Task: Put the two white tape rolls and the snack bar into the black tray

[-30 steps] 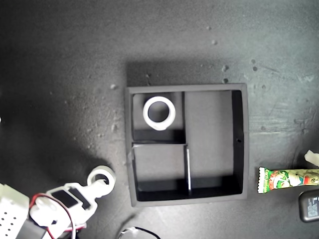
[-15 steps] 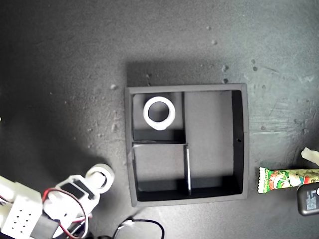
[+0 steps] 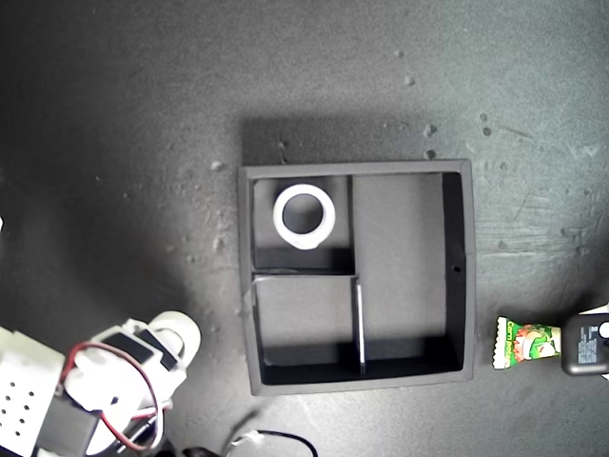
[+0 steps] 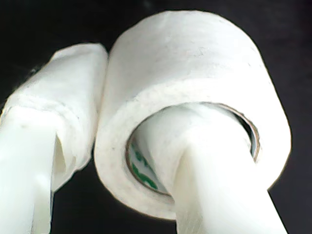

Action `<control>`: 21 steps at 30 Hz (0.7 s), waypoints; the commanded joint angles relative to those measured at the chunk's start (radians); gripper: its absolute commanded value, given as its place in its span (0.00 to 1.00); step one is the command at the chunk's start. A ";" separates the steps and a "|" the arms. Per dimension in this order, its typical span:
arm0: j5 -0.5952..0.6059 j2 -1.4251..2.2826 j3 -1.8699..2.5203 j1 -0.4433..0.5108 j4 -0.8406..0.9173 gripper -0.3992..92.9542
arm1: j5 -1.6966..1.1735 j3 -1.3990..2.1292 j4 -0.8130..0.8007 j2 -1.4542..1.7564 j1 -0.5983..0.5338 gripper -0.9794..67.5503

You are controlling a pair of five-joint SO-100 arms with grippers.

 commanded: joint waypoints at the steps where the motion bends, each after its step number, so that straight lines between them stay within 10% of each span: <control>1: 0.114 -0.081 -0.388 -0.051 0.183 0.01 | 0.012 -0.057 0.055 0.040 0.028 0.01; 21: 0.336 -0.753 -1.279 -0.103 0.390 0.01 | 0.258 -0.480 0.640 0.048 0.219 0.01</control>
